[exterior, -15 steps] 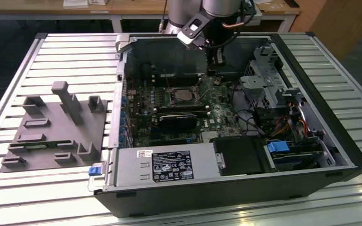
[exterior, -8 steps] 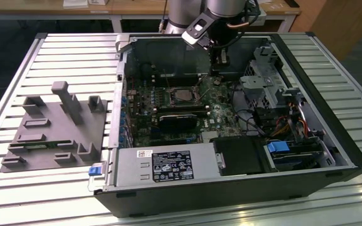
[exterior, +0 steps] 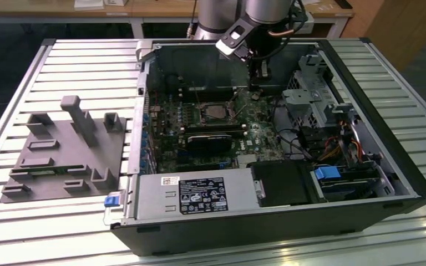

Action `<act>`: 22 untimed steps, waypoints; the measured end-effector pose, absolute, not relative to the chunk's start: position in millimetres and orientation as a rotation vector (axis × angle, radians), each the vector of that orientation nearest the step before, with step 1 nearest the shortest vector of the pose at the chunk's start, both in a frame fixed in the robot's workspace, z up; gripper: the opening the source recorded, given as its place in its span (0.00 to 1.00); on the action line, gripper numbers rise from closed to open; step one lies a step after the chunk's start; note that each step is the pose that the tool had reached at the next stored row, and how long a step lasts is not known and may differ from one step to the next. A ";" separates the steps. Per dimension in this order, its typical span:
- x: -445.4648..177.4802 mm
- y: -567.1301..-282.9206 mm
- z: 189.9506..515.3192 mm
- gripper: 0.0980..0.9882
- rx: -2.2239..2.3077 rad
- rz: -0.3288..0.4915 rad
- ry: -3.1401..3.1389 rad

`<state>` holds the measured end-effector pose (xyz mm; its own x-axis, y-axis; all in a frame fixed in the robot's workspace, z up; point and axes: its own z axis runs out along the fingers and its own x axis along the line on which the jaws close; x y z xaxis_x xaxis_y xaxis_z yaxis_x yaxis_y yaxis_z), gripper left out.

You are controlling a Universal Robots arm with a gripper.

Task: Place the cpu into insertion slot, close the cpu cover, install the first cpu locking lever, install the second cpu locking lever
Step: 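Close the cpu cover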

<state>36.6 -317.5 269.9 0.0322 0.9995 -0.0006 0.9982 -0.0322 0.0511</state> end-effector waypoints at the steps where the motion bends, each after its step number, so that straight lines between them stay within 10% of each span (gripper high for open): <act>1: 37.5 -317.5 269.4 0.00 2.231 0.054 2.158; 22: 43.3 -317.5 253.2 0.00 2.251 0.054 2.136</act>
<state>43.3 -317.5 253.2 0.0525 0.9986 -0.0008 0.9973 -0.0524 0.0511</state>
